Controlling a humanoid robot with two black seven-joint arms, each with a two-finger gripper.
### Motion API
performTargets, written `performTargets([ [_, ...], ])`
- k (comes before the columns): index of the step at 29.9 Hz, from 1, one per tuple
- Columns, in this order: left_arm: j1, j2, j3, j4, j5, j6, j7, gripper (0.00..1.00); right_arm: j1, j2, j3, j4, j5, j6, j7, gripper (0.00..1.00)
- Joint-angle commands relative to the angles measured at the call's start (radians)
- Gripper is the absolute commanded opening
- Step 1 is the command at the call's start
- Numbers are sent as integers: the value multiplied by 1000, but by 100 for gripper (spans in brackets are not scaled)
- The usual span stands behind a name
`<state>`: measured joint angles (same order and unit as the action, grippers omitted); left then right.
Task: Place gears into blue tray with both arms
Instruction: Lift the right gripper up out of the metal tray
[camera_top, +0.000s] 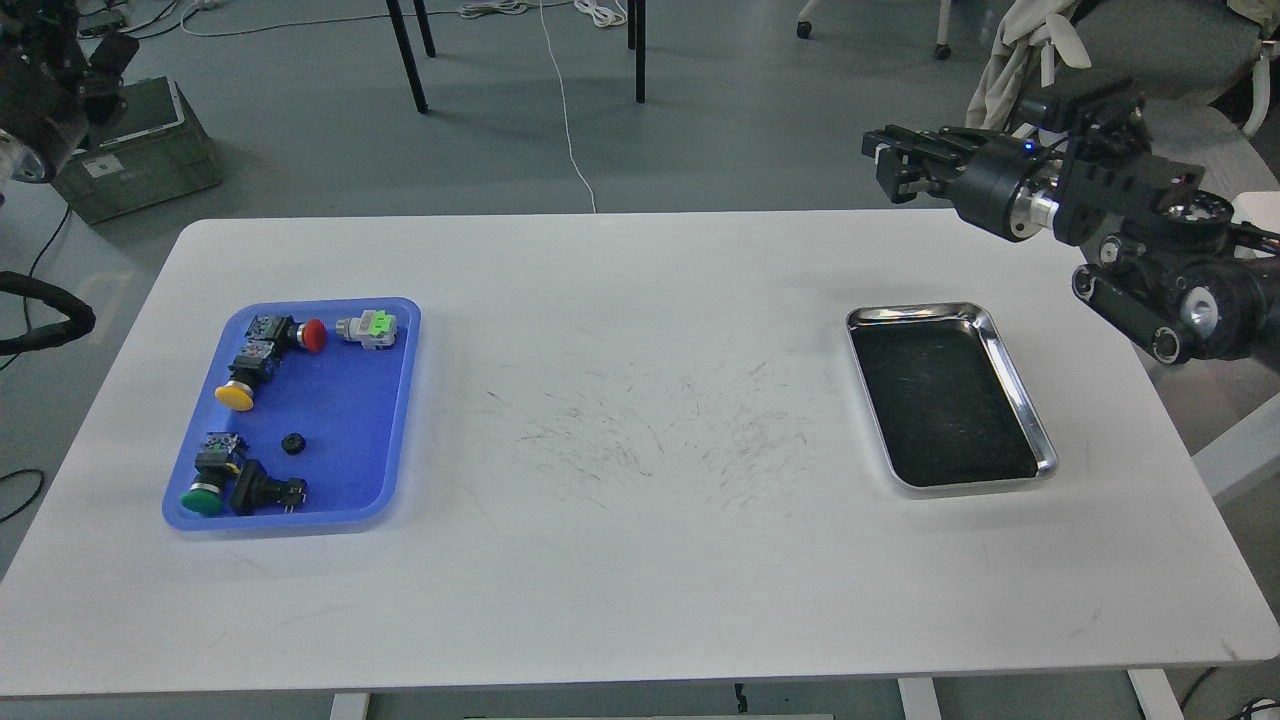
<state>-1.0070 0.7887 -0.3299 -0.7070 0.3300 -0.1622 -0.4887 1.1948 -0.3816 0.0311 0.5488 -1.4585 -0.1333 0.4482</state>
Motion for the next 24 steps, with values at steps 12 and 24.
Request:
performTargets([
  [12, -12, 70, -1, -52, 0, 3, 0, 97, -49, 319, -10, -118, 7, -198, -3, 1],
  [24, -27, 113, 0, -69, 0, -2, 0, 97, -139, 303, 18, -17, 7, -333, 24, 1],
])
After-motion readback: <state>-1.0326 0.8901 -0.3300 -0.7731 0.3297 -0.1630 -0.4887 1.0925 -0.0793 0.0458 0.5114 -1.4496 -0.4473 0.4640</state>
